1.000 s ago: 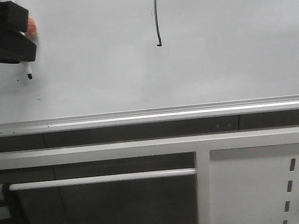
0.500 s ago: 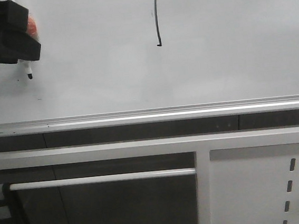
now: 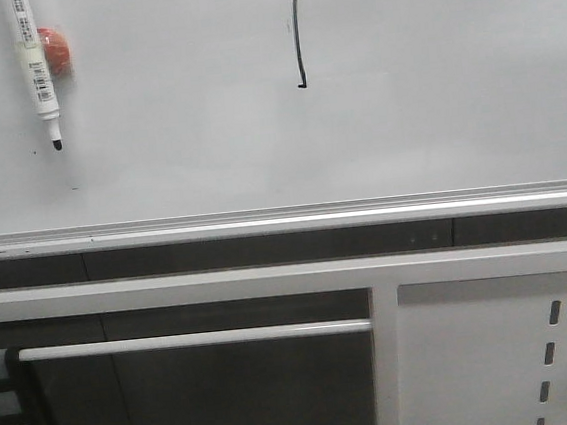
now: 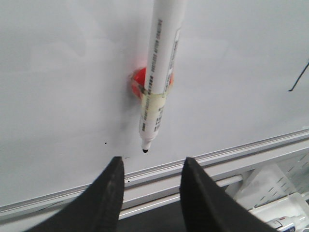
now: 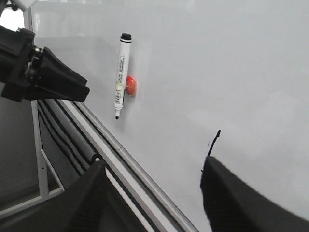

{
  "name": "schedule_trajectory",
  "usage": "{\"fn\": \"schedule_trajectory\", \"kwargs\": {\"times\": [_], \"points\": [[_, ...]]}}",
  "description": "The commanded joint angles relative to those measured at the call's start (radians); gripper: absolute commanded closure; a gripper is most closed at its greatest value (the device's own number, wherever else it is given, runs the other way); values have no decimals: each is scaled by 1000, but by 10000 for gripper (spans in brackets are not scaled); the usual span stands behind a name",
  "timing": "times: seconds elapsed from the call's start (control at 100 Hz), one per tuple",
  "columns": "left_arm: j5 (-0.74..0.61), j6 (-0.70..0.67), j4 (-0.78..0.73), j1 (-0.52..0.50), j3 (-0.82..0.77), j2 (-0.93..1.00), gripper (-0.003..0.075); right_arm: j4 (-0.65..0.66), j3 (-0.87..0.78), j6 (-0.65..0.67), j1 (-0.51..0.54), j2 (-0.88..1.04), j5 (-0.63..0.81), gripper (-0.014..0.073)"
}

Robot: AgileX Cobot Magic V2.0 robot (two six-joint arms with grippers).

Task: Write number 1 on whiteboard

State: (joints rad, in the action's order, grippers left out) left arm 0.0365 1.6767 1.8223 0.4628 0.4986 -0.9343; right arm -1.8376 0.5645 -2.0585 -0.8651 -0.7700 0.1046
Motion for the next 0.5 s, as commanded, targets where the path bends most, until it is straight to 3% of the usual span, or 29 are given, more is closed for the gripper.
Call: {"fn": "schedule_trajectory", "kwargs": {"times": [0.0, 0.3, 0.49], "points": [[28, -12, 31, -3, -9, 83, 472, -24, 24, -1, -1, 10, -28, 204], [20, -13, 31, -3, -122, 362, 623, -24, 24, -1, -1, 10, -21, 223], [22, -13, 21, -3, -185, 492, 731, -24, 23, -1, -1, 10, -19, 431]]}}
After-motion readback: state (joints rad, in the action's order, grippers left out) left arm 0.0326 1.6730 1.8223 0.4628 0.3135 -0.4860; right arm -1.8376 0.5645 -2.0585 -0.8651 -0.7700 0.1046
